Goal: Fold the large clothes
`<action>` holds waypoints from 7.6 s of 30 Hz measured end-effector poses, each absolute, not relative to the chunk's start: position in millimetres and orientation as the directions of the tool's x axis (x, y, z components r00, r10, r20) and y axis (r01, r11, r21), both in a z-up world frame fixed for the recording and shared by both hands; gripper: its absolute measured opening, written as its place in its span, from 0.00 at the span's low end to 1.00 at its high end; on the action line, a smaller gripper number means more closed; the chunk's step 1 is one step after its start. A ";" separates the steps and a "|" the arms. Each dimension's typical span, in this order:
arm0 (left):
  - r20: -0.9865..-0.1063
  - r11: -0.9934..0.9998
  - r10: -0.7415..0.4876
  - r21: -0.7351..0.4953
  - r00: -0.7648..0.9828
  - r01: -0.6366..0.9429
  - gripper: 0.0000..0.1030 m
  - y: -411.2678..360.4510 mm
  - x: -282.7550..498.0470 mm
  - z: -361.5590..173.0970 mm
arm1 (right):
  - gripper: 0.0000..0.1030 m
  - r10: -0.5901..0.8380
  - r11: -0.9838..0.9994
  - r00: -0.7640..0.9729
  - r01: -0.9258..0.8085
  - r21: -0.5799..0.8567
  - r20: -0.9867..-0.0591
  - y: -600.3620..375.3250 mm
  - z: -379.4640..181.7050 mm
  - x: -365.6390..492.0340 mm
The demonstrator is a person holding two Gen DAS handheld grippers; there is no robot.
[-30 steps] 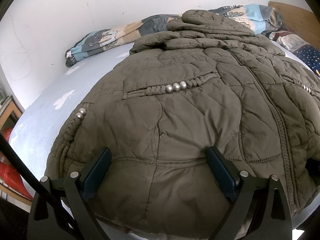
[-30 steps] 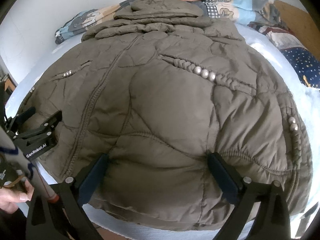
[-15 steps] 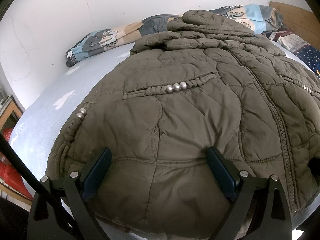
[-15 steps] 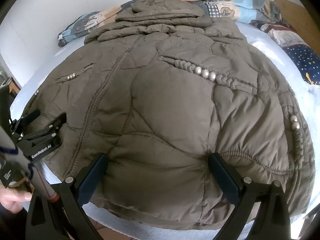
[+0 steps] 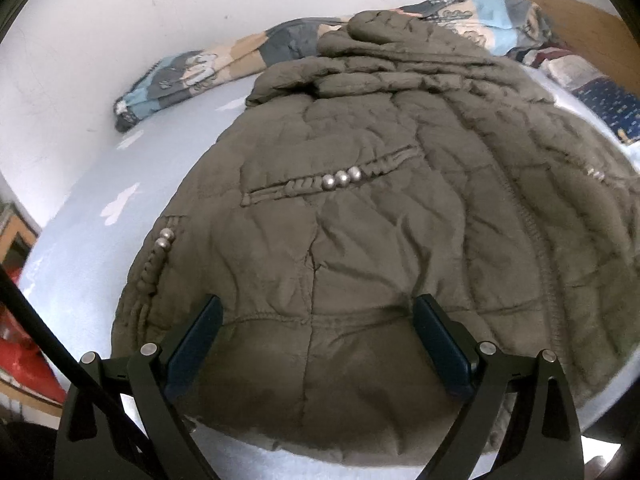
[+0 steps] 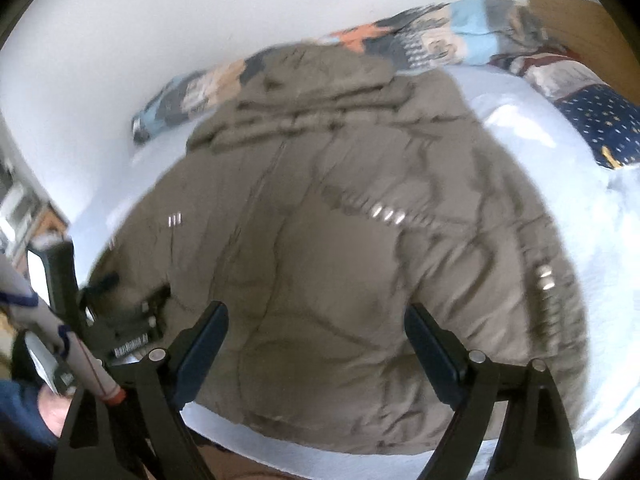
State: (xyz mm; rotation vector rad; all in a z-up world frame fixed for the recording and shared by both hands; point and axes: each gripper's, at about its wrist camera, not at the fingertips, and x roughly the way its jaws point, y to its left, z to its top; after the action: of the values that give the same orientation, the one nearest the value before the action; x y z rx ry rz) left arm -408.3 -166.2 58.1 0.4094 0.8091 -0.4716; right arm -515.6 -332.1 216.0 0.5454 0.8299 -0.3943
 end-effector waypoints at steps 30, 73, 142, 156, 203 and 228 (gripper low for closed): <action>-0.863 0.895 -0.442 -0.409 0.245 0.176 0.88 -18.4 -305.7 49.8 | 0.85 -0.114 0.312 0.584 0.789 0.529 -0.804 -441.2 183.6 -629.5; -0.871 0.910 -0.355 -0.238 0.340 0.340 0.44 -56.3 -341.1 52.1 | 0.54 -0.027 0.455 0.480 0.787 0.417 -0.877 -406.8 159.3 -586.0; -0.770 0.883 -0.152 0.176 0.620 0.435 0.27 -100.5 -380.4 65.3 | 0.31 -0.201 0.627 0.415 0.751 0.209 -0.887 -381.0 178.7 -565.1; -0.757 0.880 -0.157 0.184 0.634 0.438 0.27 -99.6 -381.8 69.8 | 0.31 -0.266 0.664 0.385 0.737 0.122 -0.884 -369.0 185.7 -557.2; -0.675 0.878 -0.198 0.200 0.711 0.434 0.27 -99.0 -394.3 90.0 | 0.26 -0.397 0.723 0.444 0.690 0.024 -0.804 -350.2 221.0 -556.4; -0.641 0.890 -0.224 0.173 0.734 0.422 0.25 -91.6 -399.0 104.9 | 0.23 -0.434 0.713 0.486 0.700 0.041 -0.759 -352.9 246.8 -569.1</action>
State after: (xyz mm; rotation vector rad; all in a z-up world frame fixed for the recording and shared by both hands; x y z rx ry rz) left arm -399.0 -91.6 104.9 0.3195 0.6563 -0.3618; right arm -569.1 -352.9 246.8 0.3697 0.8014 -0.7083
